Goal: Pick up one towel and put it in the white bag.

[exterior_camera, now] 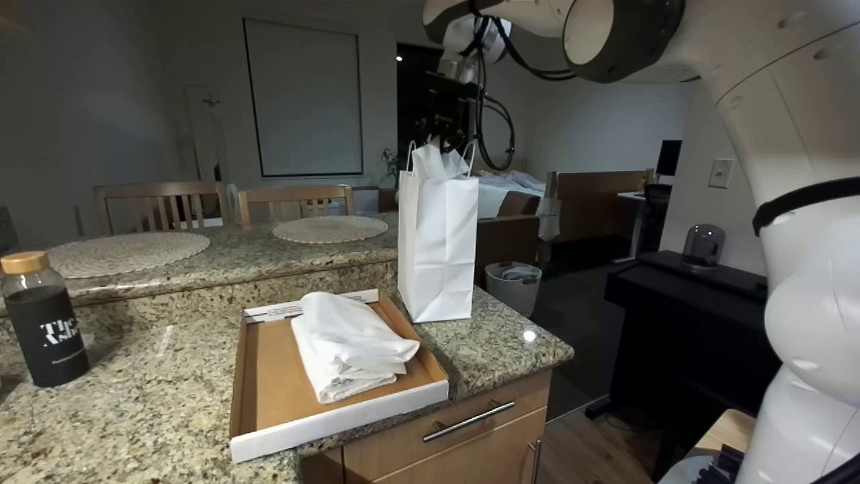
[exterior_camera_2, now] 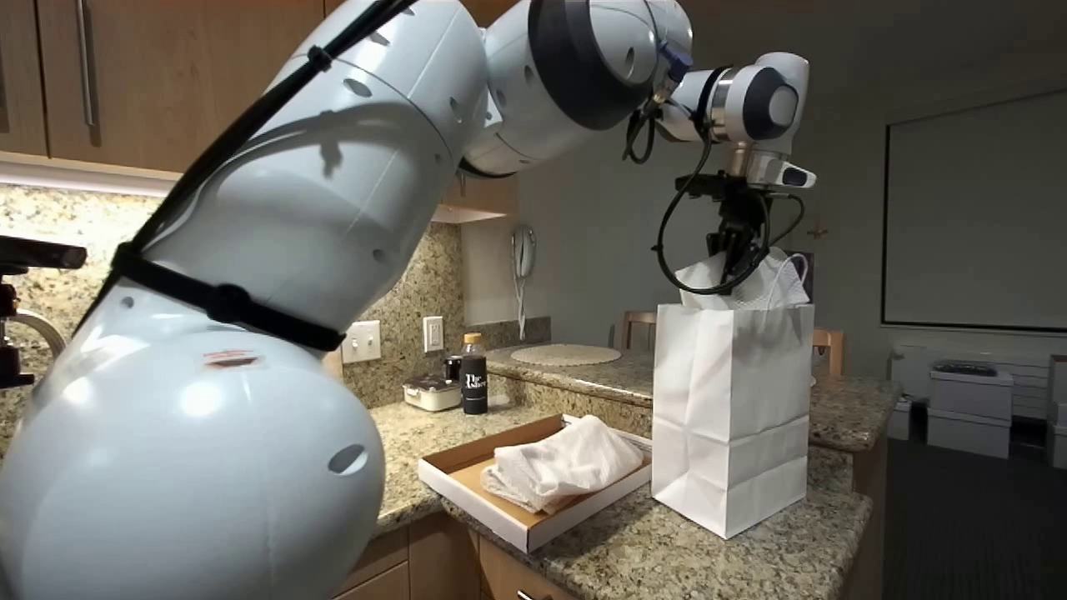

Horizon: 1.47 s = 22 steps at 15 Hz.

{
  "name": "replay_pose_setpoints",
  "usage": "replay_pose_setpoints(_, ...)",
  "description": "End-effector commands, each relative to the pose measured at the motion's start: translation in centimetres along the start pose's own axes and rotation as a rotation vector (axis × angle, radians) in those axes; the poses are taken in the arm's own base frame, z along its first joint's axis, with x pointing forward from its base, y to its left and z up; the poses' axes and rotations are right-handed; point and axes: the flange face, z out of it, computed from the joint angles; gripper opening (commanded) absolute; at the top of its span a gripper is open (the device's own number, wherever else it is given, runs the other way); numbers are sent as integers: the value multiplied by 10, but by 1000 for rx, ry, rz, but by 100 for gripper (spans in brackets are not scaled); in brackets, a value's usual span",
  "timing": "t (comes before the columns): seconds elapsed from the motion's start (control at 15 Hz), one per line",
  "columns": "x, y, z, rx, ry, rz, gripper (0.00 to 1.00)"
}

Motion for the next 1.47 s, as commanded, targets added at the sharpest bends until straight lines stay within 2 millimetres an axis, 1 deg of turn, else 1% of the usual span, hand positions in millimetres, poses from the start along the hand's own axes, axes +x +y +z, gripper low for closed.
replay_pose_setpoints(0.0,0,-5,2,-31,29,31,31)
replay_pose_setpoints(0.07,-1,-6,2,-30,26,38,31)
replay_pose_setpoints(0.13,-1,-6,1,-25,29,44,35)
replay_pose_setpoints(0.33,-1,-4,-6,-10,27,49,54)
replay_pose_setpoints(0.47,-1,-2,-13,-2,33,52,68)
replay_pose_setpoints(0.67,-5,-2,-31,21,55,42,86)
replay_pose_setpoints(0.73,-9,-3,-41,34,66,33,94)
replay_pose_setpoints(0.8,-13,-3,-50,47,76,25,98)
replay_pose_setpoints(0.87,-19,-4,-62,57,82,12,99)
replay_pose_setpoints(1.07,-52,-7,-101,40,76,-59,100)
replay_pose_setpoints(1.13,-66,-8,-114,33,59,-92,100)
replay_pose_setpoints(1.27,-99,-12,-130,3,-10,-182,100)
replay_pose_setpoints(1.4,-134,-16,-134,-51,-91,-253,100)
